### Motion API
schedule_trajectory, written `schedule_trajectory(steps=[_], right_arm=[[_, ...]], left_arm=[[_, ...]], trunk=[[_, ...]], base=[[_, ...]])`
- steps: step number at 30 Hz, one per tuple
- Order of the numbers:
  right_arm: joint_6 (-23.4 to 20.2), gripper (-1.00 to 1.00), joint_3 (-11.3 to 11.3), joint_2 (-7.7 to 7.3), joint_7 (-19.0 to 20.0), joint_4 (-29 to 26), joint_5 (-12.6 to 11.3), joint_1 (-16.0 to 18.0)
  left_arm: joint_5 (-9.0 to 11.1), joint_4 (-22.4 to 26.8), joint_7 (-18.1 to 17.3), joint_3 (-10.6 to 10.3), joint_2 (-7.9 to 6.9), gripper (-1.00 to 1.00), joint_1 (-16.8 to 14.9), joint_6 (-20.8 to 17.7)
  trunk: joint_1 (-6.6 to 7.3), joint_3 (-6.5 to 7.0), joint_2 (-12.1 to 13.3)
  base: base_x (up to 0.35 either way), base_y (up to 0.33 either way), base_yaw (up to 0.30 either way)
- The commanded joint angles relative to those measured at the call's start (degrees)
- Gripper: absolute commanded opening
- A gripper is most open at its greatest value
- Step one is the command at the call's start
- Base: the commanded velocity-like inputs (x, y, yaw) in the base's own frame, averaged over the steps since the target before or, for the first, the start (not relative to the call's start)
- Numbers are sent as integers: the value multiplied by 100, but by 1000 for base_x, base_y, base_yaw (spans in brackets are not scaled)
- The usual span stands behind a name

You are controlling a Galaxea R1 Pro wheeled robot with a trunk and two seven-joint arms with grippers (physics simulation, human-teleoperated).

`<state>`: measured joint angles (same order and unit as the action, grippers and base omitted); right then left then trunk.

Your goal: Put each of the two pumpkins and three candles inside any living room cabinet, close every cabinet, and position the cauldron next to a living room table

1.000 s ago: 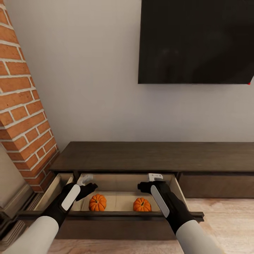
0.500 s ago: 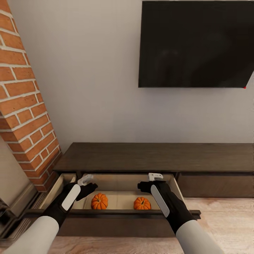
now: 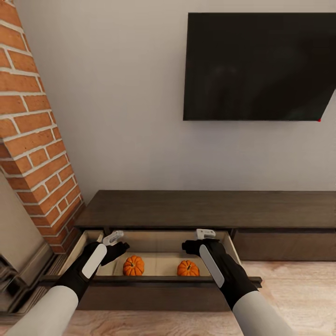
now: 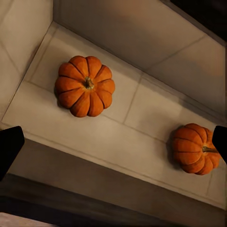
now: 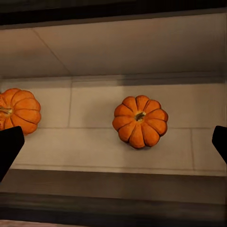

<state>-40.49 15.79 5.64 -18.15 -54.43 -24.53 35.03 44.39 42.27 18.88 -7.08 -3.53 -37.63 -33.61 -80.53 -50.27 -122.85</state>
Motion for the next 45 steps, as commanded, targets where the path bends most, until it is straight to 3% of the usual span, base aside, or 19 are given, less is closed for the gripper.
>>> schedule_trajectory(steps=[1,7,23,42,45], right_arm=[[-11,100,12,-2,-57,-6,-60,4],[-11,100,12,-2,-57,1,-60,4],[-11,100,12,-2,-54,-8,-60,4],[-84,100,20,16,-57,-32,-69,4],[-88,100,17,16,-57,-32,-69,4]], left_arm=[[60,10,55,-30,-8,100,-3,-5],[56,8,55,-30,0,100,-2,-5],[54,9,55,-30,9,100,0,-5],[53,10,55,-30,16,100,-2,-5],[58,10,55,-30,18,100,-1,-5]], trunk=[[23,13,39],[155,120,280],[507,408,921],[924,749,1683],[924,749,1683]], base=[[-3,1,0],[-74,0,0],[-306,0,0],[-46,3,0],[-282,51,0]])
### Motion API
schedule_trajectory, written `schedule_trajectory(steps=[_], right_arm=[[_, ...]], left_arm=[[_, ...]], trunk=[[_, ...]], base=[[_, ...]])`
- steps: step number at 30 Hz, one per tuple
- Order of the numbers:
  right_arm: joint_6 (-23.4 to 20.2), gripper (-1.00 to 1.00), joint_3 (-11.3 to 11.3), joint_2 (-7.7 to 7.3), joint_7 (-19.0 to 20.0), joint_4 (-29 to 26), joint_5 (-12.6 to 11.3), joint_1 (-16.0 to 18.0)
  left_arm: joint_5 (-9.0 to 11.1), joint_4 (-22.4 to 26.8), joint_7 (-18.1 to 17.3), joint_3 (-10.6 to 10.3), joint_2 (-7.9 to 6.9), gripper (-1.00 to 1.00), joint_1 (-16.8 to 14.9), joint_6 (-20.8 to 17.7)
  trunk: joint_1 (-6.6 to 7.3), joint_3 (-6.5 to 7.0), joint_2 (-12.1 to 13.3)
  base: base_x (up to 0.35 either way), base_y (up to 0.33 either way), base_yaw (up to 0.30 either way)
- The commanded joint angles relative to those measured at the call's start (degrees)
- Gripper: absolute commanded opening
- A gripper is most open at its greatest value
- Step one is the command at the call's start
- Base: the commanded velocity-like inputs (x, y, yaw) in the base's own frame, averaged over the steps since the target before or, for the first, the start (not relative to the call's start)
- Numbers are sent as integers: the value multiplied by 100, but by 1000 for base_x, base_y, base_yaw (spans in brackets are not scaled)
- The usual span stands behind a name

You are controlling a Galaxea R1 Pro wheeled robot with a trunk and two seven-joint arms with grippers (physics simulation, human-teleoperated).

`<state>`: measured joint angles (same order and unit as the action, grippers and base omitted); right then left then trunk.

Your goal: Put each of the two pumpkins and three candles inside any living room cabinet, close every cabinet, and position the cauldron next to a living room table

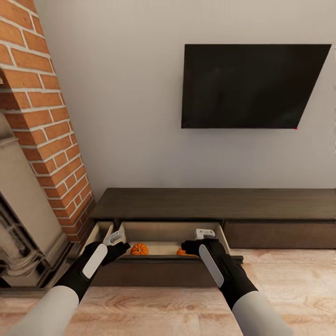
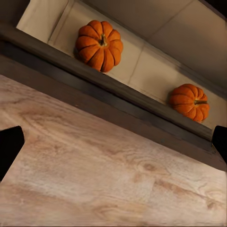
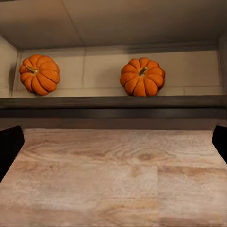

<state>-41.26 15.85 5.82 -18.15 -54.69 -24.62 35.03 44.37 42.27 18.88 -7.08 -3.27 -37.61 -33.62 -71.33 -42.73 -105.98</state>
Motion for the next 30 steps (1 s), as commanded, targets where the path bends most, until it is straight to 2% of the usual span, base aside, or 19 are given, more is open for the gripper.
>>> schedule_trajectory(steps=[1,6,17,22,30], right_arm=[[-12,100,9,-2,-57,-6,-60,4],[-13,100,7,-3,-57,-6,-60,4],[-14,100,4,-3,-57,-5,-60,4],[-14,100,5,-2,-57,0,-60,4],[-22,100,1,-6,-57,2,-68,4]], left_arm=[[61,9,54,-30,-7,100,-2,-5],[61,9,54,-30,-7,100,-2,-5],[54,9,54,-30,1,100,-1,-5],[54,9,54,-30,2,100,-1,-5],[54,114,54,-14,-4,100,-2,-5]], trunk=[[4,-6,-3],[4,-6,-3],[245,192,438],[355,282,639],[355,282,639]], base=[[-307,30,0],[-321,13,0],[-312,1,0],[-80,0,0],[-11,0,0]])
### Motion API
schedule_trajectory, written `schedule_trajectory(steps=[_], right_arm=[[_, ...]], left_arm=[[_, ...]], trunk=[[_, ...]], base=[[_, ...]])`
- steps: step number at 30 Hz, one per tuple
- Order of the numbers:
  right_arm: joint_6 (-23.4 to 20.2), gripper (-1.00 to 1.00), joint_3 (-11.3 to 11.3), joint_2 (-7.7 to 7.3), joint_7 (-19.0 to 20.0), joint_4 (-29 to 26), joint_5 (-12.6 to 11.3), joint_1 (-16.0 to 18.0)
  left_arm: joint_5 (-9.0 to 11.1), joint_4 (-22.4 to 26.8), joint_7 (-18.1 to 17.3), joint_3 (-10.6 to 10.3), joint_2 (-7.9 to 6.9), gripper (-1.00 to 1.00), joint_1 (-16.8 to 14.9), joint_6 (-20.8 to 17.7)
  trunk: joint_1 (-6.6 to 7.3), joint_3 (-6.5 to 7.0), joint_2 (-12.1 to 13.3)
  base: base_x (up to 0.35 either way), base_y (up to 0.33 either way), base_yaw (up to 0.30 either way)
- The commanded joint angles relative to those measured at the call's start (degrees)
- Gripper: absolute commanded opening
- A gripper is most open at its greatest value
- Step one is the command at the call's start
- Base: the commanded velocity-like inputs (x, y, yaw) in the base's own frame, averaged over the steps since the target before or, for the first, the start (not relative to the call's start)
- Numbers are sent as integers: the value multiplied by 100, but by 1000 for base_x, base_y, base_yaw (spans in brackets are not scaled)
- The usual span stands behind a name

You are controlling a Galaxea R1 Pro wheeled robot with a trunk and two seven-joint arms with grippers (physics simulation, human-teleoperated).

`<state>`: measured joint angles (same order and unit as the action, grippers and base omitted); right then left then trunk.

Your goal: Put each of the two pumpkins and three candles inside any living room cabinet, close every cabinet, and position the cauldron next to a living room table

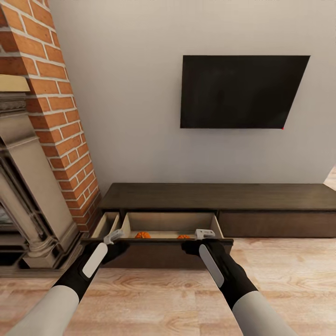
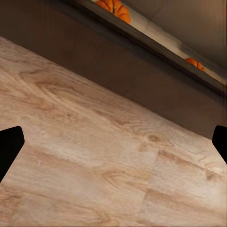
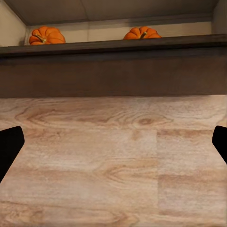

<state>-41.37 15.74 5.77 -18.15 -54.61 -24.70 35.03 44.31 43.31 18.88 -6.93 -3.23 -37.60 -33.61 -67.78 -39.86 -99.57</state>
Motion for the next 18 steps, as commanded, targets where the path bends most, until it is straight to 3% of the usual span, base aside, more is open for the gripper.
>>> schedule_trajectory(steps=[1,14,18], right_arm=[[-11,100,11,-3,-57,-6,-61,4],[-12,100,8,-6,-57,-6,-61,4],[-12,100,8,-6,-57,-6,-61,4]], left_arm=[[60,24,55,-27,-8,100,-4,-5],[60,115,55,-20,-10,100,-2,-5],[60,116,55,-17,-10,100,-3,-5]], trunk=[[0,-6,-3],[0,-6,-3],[0,-6,-3]], base=[[-32,0,0],[-251,0,0],[-124,0,0]])
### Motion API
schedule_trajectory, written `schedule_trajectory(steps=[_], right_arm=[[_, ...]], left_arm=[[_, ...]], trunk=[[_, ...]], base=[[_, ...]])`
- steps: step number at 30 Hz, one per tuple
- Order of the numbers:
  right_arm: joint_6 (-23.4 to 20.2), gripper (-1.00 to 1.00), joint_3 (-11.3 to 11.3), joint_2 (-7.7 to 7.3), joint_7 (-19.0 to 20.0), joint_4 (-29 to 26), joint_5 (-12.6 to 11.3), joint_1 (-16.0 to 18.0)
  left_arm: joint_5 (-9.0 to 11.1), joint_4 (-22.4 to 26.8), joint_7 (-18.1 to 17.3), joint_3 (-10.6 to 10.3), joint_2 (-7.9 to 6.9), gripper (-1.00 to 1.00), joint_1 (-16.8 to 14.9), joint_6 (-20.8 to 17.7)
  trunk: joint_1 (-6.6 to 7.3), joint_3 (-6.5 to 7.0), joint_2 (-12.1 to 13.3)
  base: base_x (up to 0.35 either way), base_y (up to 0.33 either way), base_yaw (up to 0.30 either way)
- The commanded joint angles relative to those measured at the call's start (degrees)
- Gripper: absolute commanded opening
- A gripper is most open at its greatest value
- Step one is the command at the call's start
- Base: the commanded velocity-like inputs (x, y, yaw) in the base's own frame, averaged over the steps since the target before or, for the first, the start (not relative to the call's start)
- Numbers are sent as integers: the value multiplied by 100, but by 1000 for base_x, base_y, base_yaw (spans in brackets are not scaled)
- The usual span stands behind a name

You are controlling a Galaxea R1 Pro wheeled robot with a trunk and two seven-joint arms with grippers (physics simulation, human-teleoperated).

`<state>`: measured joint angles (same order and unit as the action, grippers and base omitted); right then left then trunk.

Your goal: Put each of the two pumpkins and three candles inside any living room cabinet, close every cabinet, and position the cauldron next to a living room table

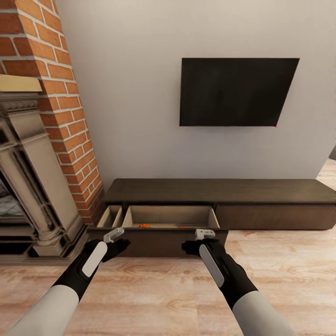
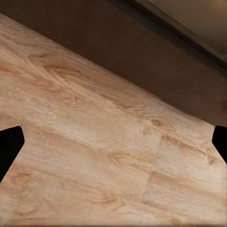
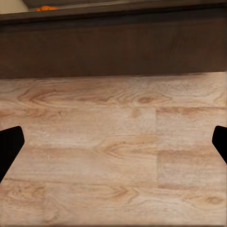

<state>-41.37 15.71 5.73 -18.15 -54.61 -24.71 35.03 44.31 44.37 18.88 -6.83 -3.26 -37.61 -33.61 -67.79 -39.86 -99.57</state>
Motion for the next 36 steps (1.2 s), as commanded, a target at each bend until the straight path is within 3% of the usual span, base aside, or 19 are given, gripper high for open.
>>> schedule_trajectory(steps=[1,20,36], right_arm=[[-11,100,11,-2,-57,-6,-60,4],[-3,100,11,-2,-53,-6,-60,4],[39,100,10,-9,-40,-13,-60,4]], left_arm=[[60,10,55,-28,-7,100,-2,-5],[51,45,63,-40,1,100,-1,32],[-32,45,99,-98,24,100,-1,110]], trunk=[[1,-6,-3],[-21,-24,-43],[-372,-311,-685]], base=[[-52,0,0],[-8,0,0],[0,0,0]])
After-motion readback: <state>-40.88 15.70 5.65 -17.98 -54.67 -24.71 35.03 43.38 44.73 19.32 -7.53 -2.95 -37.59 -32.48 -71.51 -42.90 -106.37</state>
